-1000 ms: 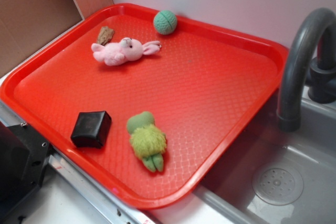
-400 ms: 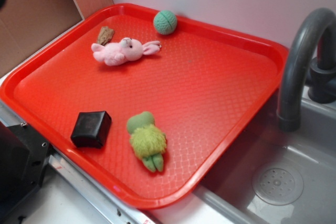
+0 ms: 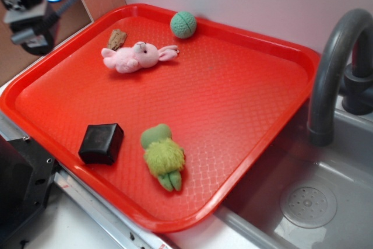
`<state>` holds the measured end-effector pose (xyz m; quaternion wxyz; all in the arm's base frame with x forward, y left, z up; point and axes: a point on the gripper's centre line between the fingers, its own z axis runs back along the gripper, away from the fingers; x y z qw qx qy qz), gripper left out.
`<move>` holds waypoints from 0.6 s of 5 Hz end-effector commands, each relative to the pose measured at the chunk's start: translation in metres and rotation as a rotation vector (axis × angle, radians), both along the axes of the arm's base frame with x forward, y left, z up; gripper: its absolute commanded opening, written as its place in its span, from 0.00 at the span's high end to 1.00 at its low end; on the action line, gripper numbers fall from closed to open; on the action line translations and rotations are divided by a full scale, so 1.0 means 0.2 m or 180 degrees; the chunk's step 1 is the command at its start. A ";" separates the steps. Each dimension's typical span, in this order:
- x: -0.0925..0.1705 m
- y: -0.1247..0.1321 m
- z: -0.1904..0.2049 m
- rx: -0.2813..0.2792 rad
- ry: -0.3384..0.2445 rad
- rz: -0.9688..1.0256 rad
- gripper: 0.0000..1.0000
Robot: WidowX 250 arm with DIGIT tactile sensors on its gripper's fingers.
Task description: Grab the green animal.
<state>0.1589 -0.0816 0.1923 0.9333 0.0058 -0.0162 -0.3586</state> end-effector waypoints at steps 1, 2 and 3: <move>0.00 -0.10 -0.14 -0.0606 0.0230 -0.1538 0.00; -0.02 -0.11 -0.25 -0.0589 0.0451 -0.2317 0.00; -0.01 -0.16 -0.34 -0.0324 0.0670 -0.3085 0.00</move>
